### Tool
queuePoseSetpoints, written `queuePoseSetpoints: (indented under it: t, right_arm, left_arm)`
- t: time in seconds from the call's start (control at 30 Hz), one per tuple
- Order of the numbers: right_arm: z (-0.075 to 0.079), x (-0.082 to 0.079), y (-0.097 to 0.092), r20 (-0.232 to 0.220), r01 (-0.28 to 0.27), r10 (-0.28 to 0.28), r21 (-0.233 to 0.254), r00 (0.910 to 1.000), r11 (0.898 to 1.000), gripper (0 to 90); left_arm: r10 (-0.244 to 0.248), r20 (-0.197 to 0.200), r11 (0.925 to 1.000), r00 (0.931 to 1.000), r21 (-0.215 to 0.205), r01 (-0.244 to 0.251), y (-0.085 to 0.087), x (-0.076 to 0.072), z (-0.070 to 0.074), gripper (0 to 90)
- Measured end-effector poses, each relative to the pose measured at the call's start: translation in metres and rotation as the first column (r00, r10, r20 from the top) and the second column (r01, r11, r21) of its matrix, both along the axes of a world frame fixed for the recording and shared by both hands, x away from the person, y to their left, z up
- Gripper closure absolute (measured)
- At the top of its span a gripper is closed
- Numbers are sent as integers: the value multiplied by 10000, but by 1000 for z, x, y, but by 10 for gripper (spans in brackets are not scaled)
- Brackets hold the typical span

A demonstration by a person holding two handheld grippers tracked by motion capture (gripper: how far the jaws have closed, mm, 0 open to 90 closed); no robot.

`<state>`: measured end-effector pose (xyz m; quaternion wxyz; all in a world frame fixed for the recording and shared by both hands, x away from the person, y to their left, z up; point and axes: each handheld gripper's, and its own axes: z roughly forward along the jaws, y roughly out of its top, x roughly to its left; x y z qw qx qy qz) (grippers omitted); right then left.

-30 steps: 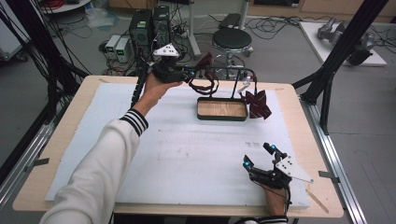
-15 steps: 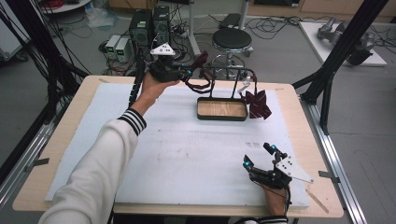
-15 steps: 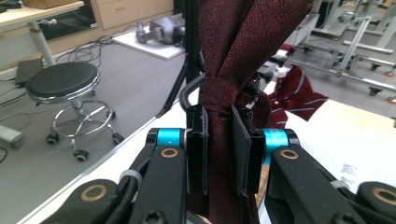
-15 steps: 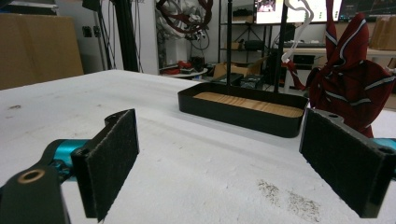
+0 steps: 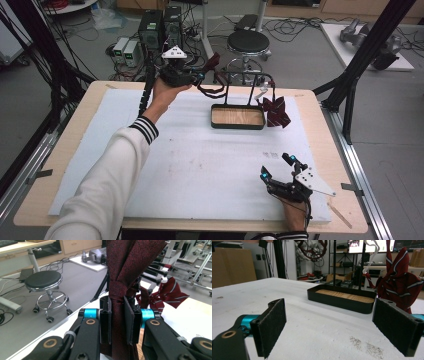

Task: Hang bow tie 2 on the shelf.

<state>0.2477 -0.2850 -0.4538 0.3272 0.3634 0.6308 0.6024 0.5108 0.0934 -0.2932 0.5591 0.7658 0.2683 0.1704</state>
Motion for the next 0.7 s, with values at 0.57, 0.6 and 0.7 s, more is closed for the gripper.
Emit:
queuePoseSetpoints:
  t: [0.57,0.6,0.7]
  right_arm:
    - [0,-1,0,-41,-4,4,47,10000,10000,112]
    - [0,-1,0,-32,-1,1,45,10000,10000,112]
    - [0,-1,0,-33,0,0,48,10000,10000,112]
  left_arm:
    - [437,-371,9976,9984,560,-415,-9,1,-23,769]
    - [424,-377,9974,9984,602,-400,-9,1,-24,769]
    - [422,-413,9970,9983,666,-394,-10,2,-25,770]
